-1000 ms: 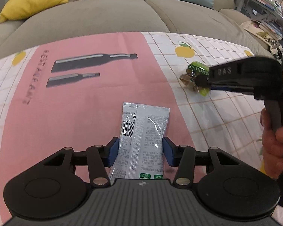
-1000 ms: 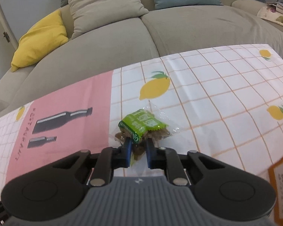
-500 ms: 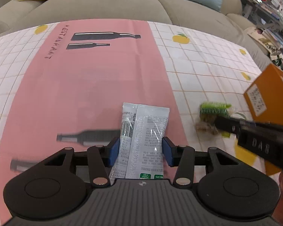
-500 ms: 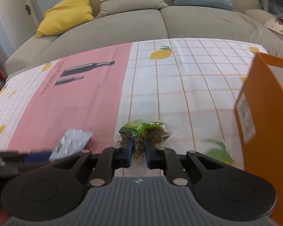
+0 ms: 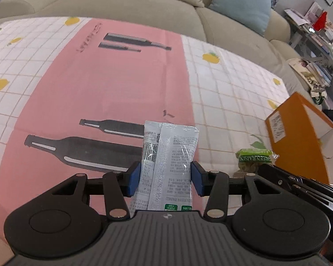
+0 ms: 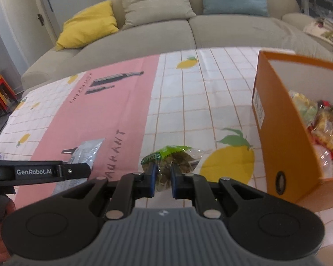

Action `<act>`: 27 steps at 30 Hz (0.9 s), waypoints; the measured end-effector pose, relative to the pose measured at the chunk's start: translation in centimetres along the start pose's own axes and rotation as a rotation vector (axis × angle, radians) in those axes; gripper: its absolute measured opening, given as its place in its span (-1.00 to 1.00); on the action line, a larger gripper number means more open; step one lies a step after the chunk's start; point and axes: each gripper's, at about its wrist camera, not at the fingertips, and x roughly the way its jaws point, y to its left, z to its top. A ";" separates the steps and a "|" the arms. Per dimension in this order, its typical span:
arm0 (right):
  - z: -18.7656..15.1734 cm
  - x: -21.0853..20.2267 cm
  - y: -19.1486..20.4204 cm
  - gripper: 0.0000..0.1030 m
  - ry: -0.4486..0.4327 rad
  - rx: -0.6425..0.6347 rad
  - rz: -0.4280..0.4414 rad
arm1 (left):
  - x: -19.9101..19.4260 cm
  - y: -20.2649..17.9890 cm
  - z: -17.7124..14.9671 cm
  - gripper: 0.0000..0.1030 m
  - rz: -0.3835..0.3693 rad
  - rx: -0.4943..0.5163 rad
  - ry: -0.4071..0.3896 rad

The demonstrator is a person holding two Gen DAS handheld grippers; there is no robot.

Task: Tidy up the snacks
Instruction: 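Lift and carry the white bar and green bag over the orange box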

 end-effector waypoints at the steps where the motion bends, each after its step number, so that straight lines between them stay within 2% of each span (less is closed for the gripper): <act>1: 0.0 -0.5 0.1 -0.80 -0.009 -0.010 0.005 | -0.6 -0.3 0.0 0.06 -0.006 0.005 -0.010; 8: 0.5 -5.2 0.5 -0.81 -0.093 -0.067 0.036 | -3.8 -2.2 0.7 0.05 -0.039 0.016 -0.064; 14: 1.2 -9.1 -0.6 -0.81 -0.149 -0.092 0.035 | -5.6 -4.8 1.4 0.05 -0.125 0.018 -0.080; 22: 3.1 -12.9 -4.8 -0.81 -0.162 -0.082 0.010 | -6.3 -10.5 2.6 0.06 -0.222 0.101 -0.073; 27: 4.8 -14.8 -8.3 -0.80 -0.152 -0.106 -0.044 | -6.0 -15.2 3.6 0.05 -0.270 0.189 -0.067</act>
